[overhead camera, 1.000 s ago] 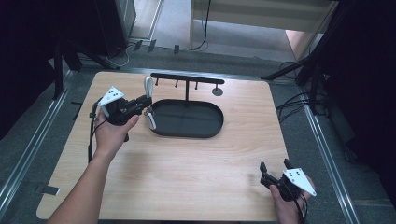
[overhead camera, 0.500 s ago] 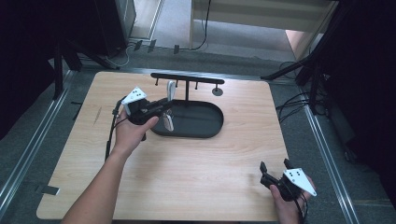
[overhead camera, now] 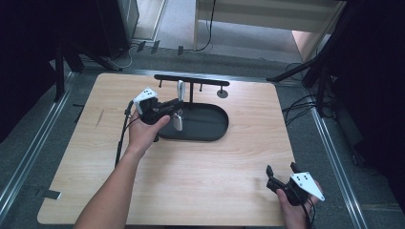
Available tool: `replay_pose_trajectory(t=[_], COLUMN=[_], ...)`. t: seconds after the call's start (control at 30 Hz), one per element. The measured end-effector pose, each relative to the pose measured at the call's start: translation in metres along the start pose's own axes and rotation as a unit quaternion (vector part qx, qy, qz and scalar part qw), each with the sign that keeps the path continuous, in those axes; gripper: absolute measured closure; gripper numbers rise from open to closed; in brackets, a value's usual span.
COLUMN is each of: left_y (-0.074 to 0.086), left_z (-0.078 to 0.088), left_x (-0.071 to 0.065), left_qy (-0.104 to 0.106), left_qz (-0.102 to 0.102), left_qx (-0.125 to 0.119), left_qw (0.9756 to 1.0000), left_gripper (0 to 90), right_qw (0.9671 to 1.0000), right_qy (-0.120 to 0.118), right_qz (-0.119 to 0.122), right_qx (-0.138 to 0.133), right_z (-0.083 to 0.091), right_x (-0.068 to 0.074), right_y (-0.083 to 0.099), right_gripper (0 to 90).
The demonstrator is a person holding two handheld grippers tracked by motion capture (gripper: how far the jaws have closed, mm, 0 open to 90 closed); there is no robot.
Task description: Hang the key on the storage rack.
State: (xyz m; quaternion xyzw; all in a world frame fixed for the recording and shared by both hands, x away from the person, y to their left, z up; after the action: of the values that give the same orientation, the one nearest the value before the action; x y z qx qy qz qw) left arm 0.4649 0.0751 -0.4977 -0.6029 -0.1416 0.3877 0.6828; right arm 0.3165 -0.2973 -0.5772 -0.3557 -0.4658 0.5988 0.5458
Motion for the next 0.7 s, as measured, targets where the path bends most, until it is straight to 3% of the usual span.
replay_pose_trajectory(t=[0.23, 0.27, 0.33, 0.5, 0.6, 0.7], left_y=[-0.001, -0.003, -0.004, -0.006, -0.004, -0.001], left_z=[-0.001, -0.002, -0.003, -0.002, 0.001, 0.004], left_x=[0.007, 0.008, 0.009, 0.02, 0.021, 0.023], left_qy=[-0.003, -0.001, -0.005, -0.041, -0.048, -0.061], left_qz=[0.024, 0.04, 0.044, 0.071, 0.062, 0.037], left_qx=[-0.006, -0.015, -0.018, -0.027, -0.019, -0.01], left_qw=[0.9997, 0.9991, 0.9989, 0.9963, 0.9968, 0.9974], left_gripper=[74.9, 74.7, 74.2, 71.5, 72.2, 70.0], right_qw=[1.0, 1.0, 1.0, 1.0, 1.0, 1.0], right_qy=[0.001, 0.001, 0.001, 0.002, 0.002, 0.002], right_qz=[0.0, -0.001, -0.001, -0.001, -0.001, -0.001], right_qx=[-0.001, -0.001, -0.001, -0.002, -0.002, -0.001], right_z=[0.0, 0.0, 0.0, 0.0, 0.0, 0.0], right_x=[0.0, 0.0, 0.0, -0.001, -0.001, -0.001], right_y=[0.0, 0.0, 0.0, 0.0, 0.0, 0.0], right_gripper=[11.2, 11.2, 11.3, 11.4, 11.5, 11.5])
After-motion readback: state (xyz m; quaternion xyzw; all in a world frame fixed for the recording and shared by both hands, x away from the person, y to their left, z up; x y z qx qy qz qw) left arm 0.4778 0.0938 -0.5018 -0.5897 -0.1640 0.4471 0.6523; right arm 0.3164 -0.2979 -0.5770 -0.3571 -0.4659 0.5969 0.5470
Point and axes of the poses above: each handheld gripper's, and its own axes: z roughly backward along the jaws, y roughly out of its underside, x roughly to its left, the point moved 10 cm from there along -z, roughly forward along the jaws, and after that the axes turned 6 degrees about -z, right-handed, at the moved point
